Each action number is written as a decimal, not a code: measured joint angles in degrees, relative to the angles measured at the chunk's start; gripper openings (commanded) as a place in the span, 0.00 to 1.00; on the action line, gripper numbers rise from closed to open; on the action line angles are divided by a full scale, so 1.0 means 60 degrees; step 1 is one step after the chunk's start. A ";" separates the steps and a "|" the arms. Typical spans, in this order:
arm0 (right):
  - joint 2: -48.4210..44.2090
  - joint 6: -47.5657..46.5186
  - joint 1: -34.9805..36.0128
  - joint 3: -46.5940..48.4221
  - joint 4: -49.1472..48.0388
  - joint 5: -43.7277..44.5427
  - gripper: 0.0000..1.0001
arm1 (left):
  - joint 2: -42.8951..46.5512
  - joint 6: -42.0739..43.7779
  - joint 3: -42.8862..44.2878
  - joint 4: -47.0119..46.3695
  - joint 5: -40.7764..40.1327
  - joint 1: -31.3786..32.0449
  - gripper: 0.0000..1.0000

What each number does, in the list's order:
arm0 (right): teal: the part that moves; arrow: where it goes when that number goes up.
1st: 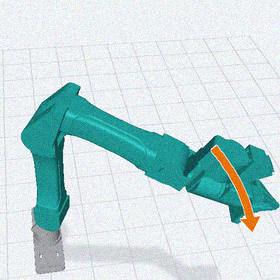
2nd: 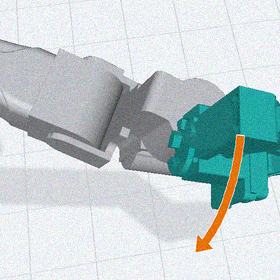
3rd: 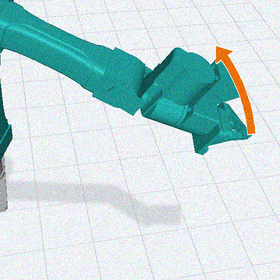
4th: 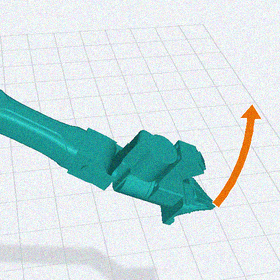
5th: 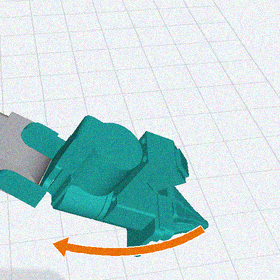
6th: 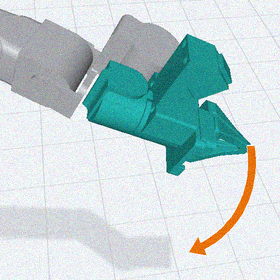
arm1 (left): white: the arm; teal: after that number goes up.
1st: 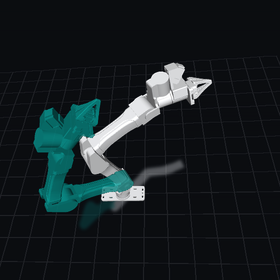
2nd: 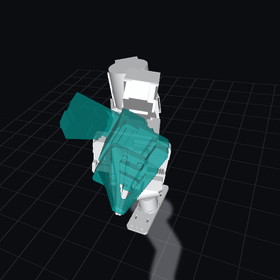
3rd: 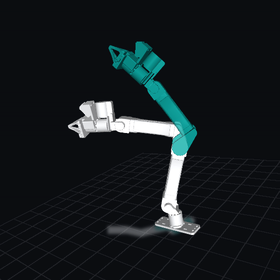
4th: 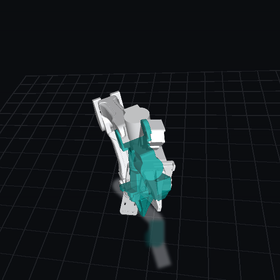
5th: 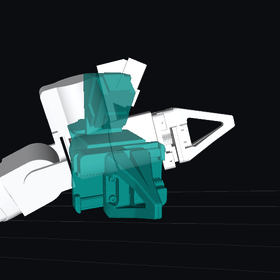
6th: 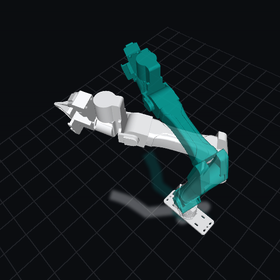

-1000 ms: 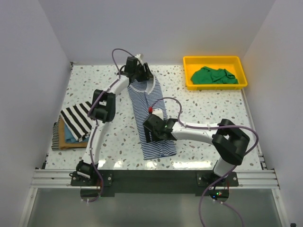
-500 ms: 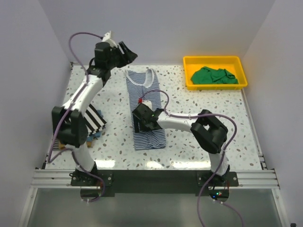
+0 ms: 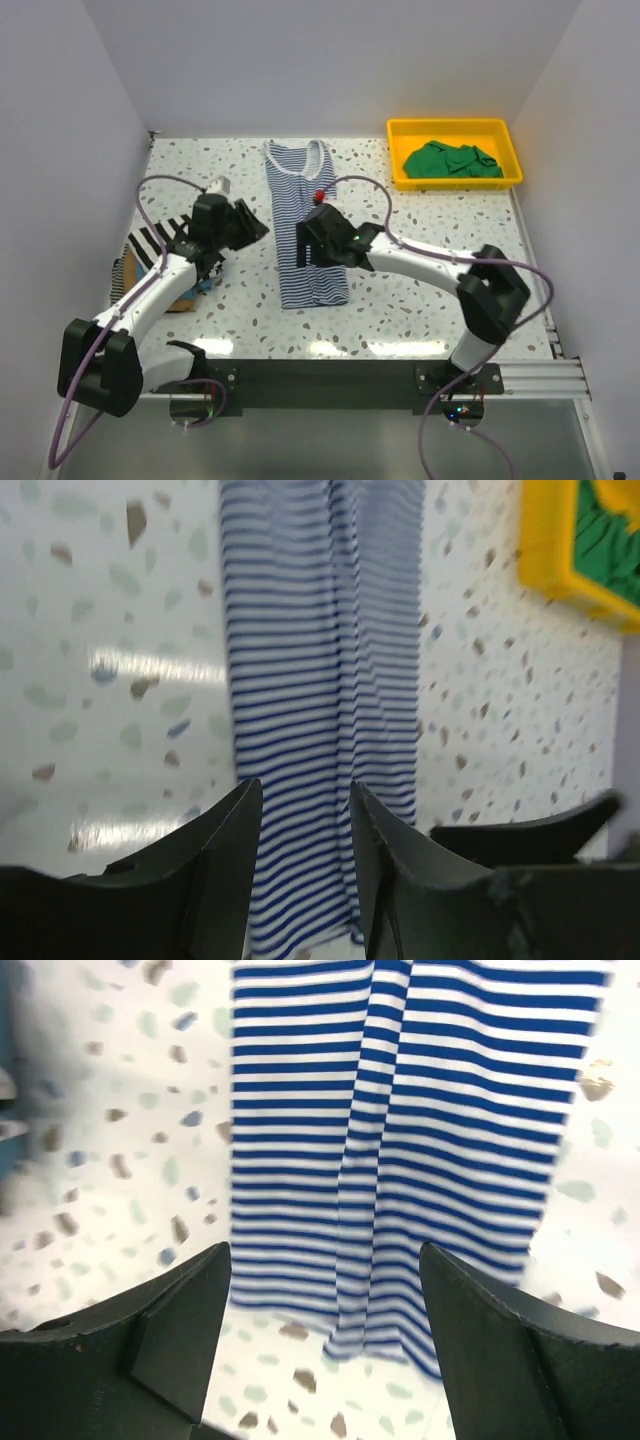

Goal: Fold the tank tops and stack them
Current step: Fold the tank top

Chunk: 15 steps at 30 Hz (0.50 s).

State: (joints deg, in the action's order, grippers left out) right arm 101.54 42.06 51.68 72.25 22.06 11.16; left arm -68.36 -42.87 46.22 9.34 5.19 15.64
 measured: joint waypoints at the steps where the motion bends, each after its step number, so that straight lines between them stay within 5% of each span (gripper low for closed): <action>1: -0.0597 0.0051 0.0004 -0.0335 0.0018 0.0025 0.79 | 0.0087 -0.0011 -0.0448 0.0259 0.0018 0.0164 0.45; 6: -0.3111 0.0459 0.0007 -0.2320 -0.0080 0.0135 0.75 | 0.0882 -0.0273 -0.2065 0.0747 0.0324 0.1468 0.49; 15: -0.3344 0.1133 0.0007 -0.4568 -0.0069 -0.0098 0.71 | 0.0568 -0.0798 -0.3082 0.0251 0.0612 0.2481 0.53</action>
State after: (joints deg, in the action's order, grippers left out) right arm 81.47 48.86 51.72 44.84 21.65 10.57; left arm -64.95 -47.66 27.73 10.85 8.86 30.52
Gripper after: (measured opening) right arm 0.712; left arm 0.518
